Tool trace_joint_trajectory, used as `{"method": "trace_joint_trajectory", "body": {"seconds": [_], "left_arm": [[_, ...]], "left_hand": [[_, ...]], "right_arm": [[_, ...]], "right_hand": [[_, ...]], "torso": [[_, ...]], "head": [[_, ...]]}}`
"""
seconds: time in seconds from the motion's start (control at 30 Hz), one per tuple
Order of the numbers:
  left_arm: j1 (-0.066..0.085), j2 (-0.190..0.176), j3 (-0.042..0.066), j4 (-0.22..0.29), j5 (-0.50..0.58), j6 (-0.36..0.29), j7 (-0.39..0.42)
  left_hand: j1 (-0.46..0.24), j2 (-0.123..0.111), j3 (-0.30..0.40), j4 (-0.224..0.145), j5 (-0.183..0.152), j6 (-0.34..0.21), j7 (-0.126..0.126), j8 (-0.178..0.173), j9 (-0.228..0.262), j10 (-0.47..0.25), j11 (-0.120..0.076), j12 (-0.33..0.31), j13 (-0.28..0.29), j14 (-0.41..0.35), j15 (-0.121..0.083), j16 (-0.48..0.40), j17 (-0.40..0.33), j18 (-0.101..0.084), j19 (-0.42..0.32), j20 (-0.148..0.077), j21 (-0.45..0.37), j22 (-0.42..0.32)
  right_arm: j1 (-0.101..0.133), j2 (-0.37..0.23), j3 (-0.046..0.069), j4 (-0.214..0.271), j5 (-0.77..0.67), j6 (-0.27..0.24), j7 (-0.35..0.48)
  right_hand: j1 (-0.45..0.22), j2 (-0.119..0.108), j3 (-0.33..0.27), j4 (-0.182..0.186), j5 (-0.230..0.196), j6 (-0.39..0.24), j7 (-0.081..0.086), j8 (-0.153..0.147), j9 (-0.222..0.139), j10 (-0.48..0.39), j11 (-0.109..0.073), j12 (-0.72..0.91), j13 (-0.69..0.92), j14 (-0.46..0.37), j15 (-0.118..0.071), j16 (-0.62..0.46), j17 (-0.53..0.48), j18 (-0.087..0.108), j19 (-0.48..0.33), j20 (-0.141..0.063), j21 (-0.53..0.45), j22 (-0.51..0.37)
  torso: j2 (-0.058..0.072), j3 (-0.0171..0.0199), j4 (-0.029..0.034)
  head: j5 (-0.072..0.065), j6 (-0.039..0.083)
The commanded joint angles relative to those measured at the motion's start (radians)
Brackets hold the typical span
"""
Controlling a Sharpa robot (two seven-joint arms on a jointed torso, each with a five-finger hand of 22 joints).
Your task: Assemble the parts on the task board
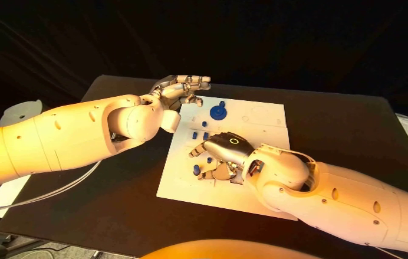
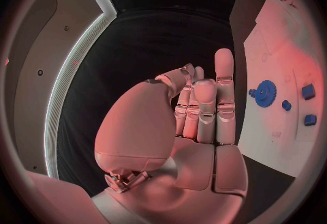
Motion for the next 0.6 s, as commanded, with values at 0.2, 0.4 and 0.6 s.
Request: {"method": "trace_joint_trajectory", "body": {"seconds": [0.2, 0.4, 0.6], "left_arm": [[0.001, -0.003, 0.001, 0.001, -0.004, 0.022, 0.000], [0.001, -0.011, 0.001, 0.003, -0.004, 0.022, -0.003], [0.001, -0.015, 0.000, 0.005, -0.007, 0.022, -0.005]], "left_hand": [[-0.005, 0.004, -0.003, -0.001, -0.002, -0.008, 0.000, 0.006, -0.001, -0.007, 0.003, 0.005, 0.001, -0.005, 0.000, -0.006, -0.001, 0.010, -0.007, 0.003, -0.004, -0.001], [-0.006, 0.004, -0.003, -0.002, -0.002, -0.009, 0.000, 0.006, -0.001, -0.008, 0.004, 0.006, 0.001, -0.006, 0.000, -0.007, -0.004, 0.010, -0.008, 0.003, -0.005, -0.002], [-0.006, 0.004, -0.003, -0.002, -0.002, -0.009, 0.000, 0.006, -0.001, -0.008, 0.004, 0.006, 0.001, -0.006, 0.000, -0.007, -0.004, 0.010, -0.008, 0.003, -0.005, -0.002]], "right_arm": [[0.049, -0.152, 0.023, 0.114, 0.211, -0.029, 0.010], [0.106, -0.326, 0.027, 0.186, 0.367, -0.049, -0.043], [0.117, -0.444, 0.018, 0.212, 0.401, -0.094, -0.120]], "right_hand": [[0.091, -0.010, -0.108, 0.152, 0.012, -0.007, -0.017, 0.001, 0.002, -0.005, 0.000, 0.017, 0.002, 0.028, 0.006, 0.000, -0.001, 0.015, 0.000, 0.005, -0.004, -0.004], [0.113, 0.081, -0.072, 0.125, 0.028, 0.097, 0.019, 0.041, 0.017, 0.267, -0.054, 0.141, 0.041, 0.036, -0.036, 0.014, 0.017, 0.002, 0.033, -0.023, 0.048, 0.060], [0.113, 0.084, -0.058, 0.125, 0.039, 0.161, -0.015, 0.065, 0.022, 0.454, -0.100, 0.212, 0.090, 0.054, -0.072, 0.063, 0.089, -0.016, 0.071, -0.059, 0.116, 0.149]], "torso": [[-0.003, -0.0013, -0.0043], [-0.009, -0.0042, -0.0152], [-0.010, -0.0041, -0.0269]], "head": [[-0.020, 0.011], [-0.049, 0.031], [-0.071, 0.044]]}}
